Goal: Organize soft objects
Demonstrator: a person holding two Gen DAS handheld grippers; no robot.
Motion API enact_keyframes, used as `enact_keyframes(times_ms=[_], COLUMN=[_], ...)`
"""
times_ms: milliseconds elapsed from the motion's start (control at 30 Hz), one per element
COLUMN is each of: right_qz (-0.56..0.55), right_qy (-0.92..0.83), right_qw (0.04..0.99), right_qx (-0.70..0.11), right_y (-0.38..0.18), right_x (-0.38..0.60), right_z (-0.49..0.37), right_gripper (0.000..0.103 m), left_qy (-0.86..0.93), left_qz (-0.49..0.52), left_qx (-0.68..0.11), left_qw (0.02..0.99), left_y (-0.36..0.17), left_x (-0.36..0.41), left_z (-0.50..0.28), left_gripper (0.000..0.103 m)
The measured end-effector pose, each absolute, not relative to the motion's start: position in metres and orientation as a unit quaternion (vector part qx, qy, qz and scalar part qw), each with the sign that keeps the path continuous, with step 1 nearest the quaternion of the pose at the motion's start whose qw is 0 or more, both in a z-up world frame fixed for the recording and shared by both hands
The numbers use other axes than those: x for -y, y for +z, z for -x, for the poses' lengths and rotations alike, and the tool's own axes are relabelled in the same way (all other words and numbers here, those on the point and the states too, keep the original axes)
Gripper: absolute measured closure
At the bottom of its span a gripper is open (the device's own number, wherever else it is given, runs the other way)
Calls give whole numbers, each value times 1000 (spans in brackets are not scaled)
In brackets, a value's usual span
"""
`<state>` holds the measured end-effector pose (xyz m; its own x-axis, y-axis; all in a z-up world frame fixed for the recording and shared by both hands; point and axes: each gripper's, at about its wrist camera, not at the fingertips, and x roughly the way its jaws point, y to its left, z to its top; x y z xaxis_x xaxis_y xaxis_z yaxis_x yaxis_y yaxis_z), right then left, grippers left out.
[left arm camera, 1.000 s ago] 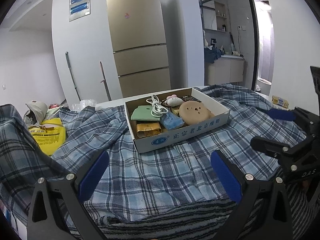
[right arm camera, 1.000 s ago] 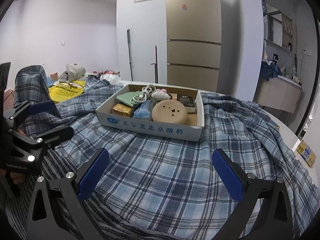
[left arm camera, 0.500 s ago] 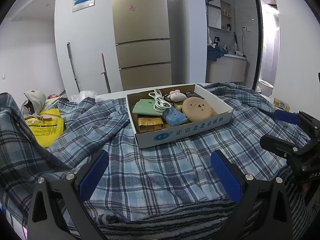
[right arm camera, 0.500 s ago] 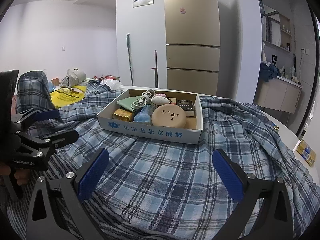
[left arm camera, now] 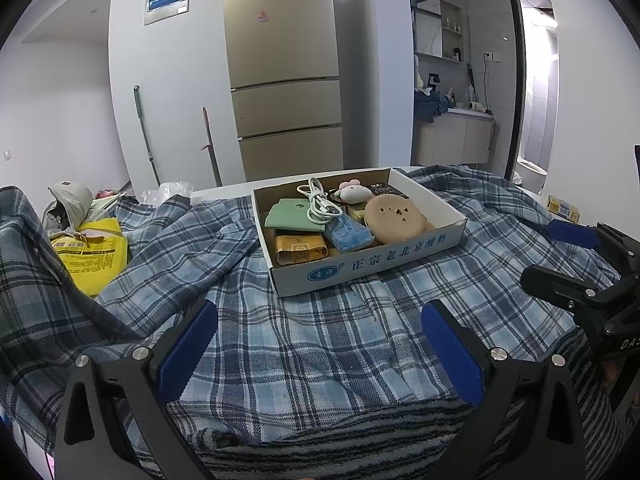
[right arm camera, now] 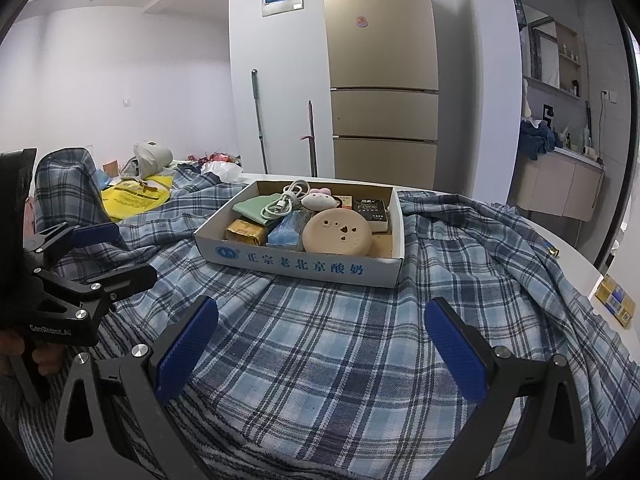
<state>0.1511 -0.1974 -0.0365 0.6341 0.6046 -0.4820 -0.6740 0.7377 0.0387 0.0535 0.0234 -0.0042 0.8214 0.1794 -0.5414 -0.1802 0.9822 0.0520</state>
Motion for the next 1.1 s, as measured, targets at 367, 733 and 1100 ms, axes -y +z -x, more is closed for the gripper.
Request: enact_keyframes(times_ms=[367, 733, 1100], right_qz=[77, 70, 37], right_qy=[349, 351, 353], right_qw=[904, 904, 906], right_qx=[-234, -233, -233], right_y=[-36, -36, -33], right_x=[196, 199, 211], right_z=[-149, -150, -156], right_gripper=[0, 0, 0], left_qy=[91, 89, 90], left_qz=[-1, -7, -4], left_qx=[-283, -287, -289], left_qw=[955, 954, 953], left_y=[-3, -3, -3], left_x=[-24, -21, -23], left_z=[-53, -54, -55], left_gripper=[0, 0, 0])
